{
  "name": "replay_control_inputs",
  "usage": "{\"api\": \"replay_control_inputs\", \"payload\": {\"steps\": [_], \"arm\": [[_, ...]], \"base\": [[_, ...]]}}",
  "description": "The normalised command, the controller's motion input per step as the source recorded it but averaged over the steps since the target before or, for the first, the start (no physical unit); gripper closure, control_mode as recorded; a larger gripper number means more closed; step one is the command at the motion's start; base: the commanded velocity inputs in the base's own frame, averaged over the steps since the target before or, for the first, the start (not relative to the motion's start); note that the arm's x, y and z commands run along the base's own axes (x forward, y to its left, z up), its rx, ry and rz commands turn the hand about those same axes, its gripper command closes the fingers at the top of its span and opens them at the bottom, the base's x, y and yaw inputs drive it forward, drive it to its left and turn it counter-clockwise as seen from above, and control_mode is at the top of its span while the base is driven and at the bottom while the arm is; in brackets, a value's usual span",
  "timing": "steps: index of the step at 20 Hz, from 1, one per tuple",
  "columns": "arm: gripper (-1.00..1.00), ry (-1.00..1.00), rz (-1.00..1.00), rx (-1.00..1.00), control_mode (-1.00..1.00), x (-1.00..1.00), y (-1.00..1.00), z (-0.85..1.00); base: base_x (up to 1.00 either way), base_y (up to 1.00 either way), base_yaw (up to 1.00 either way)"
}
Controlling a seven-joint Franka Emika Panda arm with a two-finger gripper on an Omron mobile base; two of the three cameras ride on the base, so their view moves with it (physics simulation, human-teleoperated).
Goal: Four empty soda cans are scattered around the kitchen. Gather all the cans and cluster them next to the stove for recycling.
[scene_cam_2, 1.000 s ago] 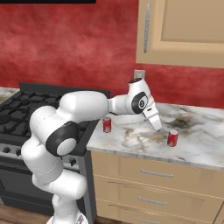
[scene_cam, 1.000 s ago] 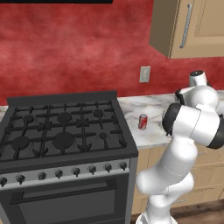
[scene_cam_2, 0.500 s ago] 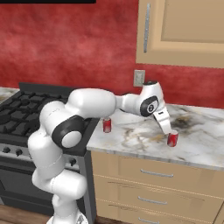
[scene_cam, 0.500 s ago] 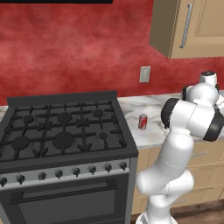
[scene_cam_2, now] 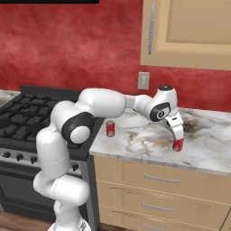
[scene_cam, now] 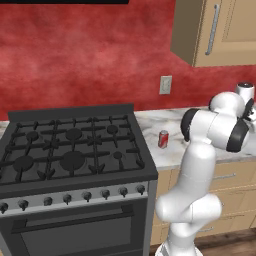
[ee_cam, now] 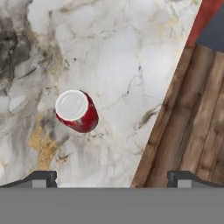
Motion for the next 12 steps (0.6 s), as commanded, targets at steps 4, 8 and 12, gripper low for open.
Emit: {"api": "replay_control_inputs", "payload": {"steps": [4, 8, 12], "arm": [[-1.00, -0.08, 0.10, 0.01, -1.00, 0.28, -0.02, -0.16], [-1.00, 0.00, 0.07, 0.01, -1.00, 0.26, -0.05, -0.15], [-1.00, 0.00, 0.05, 0.00, -1.00, 0.20, -0.12, -0.17]], "base": [[0.00, 0.00, 0.00], [0.00, 0.00, 0.00], [0.00, 0.00, 0.00]]}}
